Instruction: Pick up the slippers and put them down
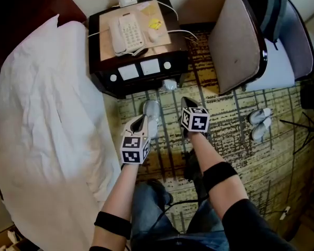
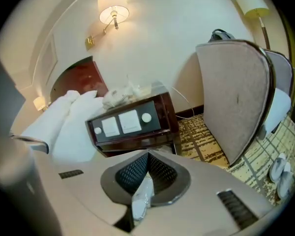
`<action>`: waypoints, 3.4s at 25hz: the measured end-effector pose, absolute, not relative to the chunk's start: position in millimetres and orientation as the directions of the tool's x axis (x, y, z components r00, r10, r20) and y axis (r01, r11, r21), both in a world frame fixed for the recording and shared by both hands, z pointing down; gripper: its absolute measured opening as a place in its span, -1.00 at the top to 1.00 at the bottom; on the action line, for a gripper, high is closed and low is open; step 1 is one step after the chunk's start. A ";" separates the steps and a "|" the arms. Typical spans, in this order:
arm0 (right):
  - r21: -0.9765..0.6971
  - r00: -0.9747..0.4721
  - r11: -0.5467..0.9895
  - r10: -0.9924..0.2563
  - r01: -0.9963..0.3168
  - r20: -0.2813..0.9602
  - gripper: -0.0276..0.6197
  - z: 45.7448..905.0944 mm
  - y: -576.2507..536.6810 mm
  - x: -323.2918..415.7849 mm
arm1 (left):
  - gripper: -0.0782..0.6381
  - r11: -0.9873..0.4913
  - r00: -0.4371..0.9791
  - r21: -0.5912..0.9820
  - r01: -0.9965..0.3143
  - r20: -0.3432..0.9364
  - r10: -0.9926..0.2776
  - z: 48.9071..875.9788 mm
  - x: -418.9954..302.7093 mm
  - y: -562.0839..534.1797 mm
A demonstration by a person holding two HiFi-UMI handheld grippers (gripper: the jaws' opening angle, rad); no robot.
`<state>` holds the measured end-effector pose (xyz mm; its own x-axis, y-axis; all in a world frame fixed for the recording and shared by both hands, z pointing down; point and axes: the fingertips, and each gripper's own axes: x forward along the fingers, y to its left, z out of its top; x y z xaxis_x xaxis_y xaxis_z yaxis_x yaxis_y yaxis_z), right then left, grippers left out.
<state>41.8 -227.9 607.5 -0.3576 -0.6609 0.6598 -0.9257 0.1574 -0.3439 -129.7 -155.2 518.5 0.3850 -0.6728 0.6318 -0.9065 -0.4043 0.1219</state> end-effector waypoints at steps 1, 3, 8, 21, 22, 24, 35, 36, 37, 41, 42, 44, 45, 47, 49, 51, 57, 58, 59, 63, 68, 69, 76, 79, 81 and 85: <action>-0.342 -0.368 0.176 -0.662 -0.923 0.653 0.91 577.7 -221.0 41.9 | 0.78 -0.406 0.388 0.124 -0.906 0.631 -0.672 493.5 -130.6 -147.2; -0.330 -0.386 0.216 -0.664 -0.919 0.640 0.91 516.7 -204.7 41.6 | 0.78 -0.412 0.393 0.125 -0.902 0.630 -0.670 442.9 -132.4 -128.1; -0.327 -0.412 0.257 -0.667 -0.909 0.621 0.91 383.2 -142.8 39.0 | 0.78 -0.412 0.399 0.127 -0.902 0.609 -0.685 319.0 -145.8 -73.2; -0.303 -0.394 0.265 -0.739 -0.916 0.547 0.91 174.9 1.6 57.6 | 0.78 -0.427 0.392 0.058 -0.902 0.524 -0.756 126.2 -196.8 35.4; -0.296 -0.391 0.265 -0.741 -0.918 0.547 0.91 167.9 7.8 62.2 | 0.78 -0.424 0.390 0.057 -0.904 0.517 -0.762 119.9 -198.5 41.1; -0.281 -0.395 0.283 -0.741 -0.917 0.543 0.91 155.0 18.2 69.6 | 0.78 -0.407 0.377 0.055 -0.912 0.506 -0.776 112.1 -202.1 51.4; -0.200 -0.453 0.415 -0.707 -0.887 0.543 0.91 136.8 57.0 117.9 | 0.78 -0.332 0.304 0.038 -0.943 0.509 -0.805 96.2 -170.8 102.5; -0.198 -0.457 0.422 -0.705 -0.885 0.542 0.91 137.9 58.5 123.3 | 0.78 -0.324 0.294 0.033 -0.946 0.512 -0.807 97.5 -167.7 105.6; -0.201 -0.461 0.424 -0.703 -0.883 0.542 0.91 139.8 61.5 128.9 | 0.78 -0.315 0.284 0.030 -0.949 0.516 -0.808 99.5 -164.8 109.9; -0.231 -0.477 0.423 -0.694 -0.876 0.539 0.91 146.3 76.7 146.5 | 0.78 -0.275 0.255 0.042 -0.961 0.527 -0.811 102.4 -156.9 129.1; -0.236 -0.482 0.425 -0.692 -0.874 0.537 0.91 147.1 79.2 149.4 | 0.78 -0.266 0.249 0.044 -0.963 0.526 -0.813 102.0 -155.8 132.9; -0.244 -0.489 0.428 -0.690 -0.870 0.534 0.91 148.6 82.3 154.7 | 0.78 -0.254 0.239 0.045 -0.966 0.526 -0.816 101.3 -153.3 138.7; -0.248 -0.492 0.428 -0.689 -0.869 0.533 0.91 149.7 83.5 157.2 | 0.78 -0.251 0.237 0.045 -0.967 0.525 -0.817 101.0 -151.2 141.0; -0.253 -0.496 0.430 -0.686 -0.867 0.533 0.91 152.4 87.4 161.7 | 0.78 -0.249 0.236 0.047 -0.967 0.526 -0.817 100.2 -145.4 145.6; -0.257 -0.499 0.432 -0.683 -0.865 0.534 0.91 154.4 91.6 165.3 | 0.78 -0.243 0.235 0.055 -0.968 0.523 -0.819 101.0 -141.2 149.4; -0.261 -0.502 0.432 -0.680 -0.863 0.535 0.91 155.6 95.0 169.4 | 0.78 -0.235 0.237 0.070 -0.969 0.515 -0.824 101.8 -137.2 151.1; -0.272 -0.507 0.430 -0.675 -0.861 0.536 0.91 161.4 101.0 179.8 | 0.78 -0.243 0.232 0.047 -0.969 0.522 -0.821 106.9 -124.0 152.1; -0.275 -0.508 0.429 -0.674 -0.860 0.536 0.91 162.4 102.5 181.2 | 0.78 -0.244 0.231 0.044 -0.969 0.524 -0.820 107.4 -121.7 152.8; -0.277 -0.509 0.429 -0.674 -0.860 0.536 0.91 163.0 103.9 182.6 | 0.78 -0.244 0.229 0.043 -0.969 0.526 -0.819 107.7 -119.9 153.2; -0.284 -0.517 0.434 -0.670 -0.855 0.532 0.91 162.5 103.5 185.4 | 0.78 -0.238 0.223 0.041 -0.970 0.528 -0.819 106.1 -115.1 152.6; -0.289 -0.544 0.464 -0.656 -0.837 0.523 0.91 163.5 98.8 180.3 | 0.78 -0.222 0.205 0.032 -0.975 0.529 -0.824 106.5 -113.1 151.7; -0.291 -0.551 0.472 -0.651 -0.832 0.522 0.91 164.2 97.4 178.1 | 0.78 -0.217 0.200 0.030 -0.976 0.529 -0.825 106.5 -113.5 151.1; -0.294 -0.561 0.483 -0.638 -0.825 0.527 0.91 169.7 84.9 151.6 | 0.78 -0.231 0.217 0.042 -0.972 0.544 -0.811 115.7 -125.7 146.9; -0.291 -0.549 0.469 -0.644 -0.833 0.533 0.91 172.7 75.5 135.5 | 0.78 -0.258 0.246 0.059 -0.964 0.563 -0.789 127.1 -136.7 136.6; -0.291 -0.543 0.462 -0.646 -0.838 0.537 0.91 175.9 68.2 124.7 | 0.78 -0.279 0.271 0.076 -0.957 0.569 -0.777 133.3 -141.3 125.3; -0.276 -0.529 0.456 -0.657 -0.846 0.538 0.91 185.2 48.8 102.0 | 0.78 -0.308 0.307 0.101 -0.946 0.579 -0.755 158.2 -151.7 104.1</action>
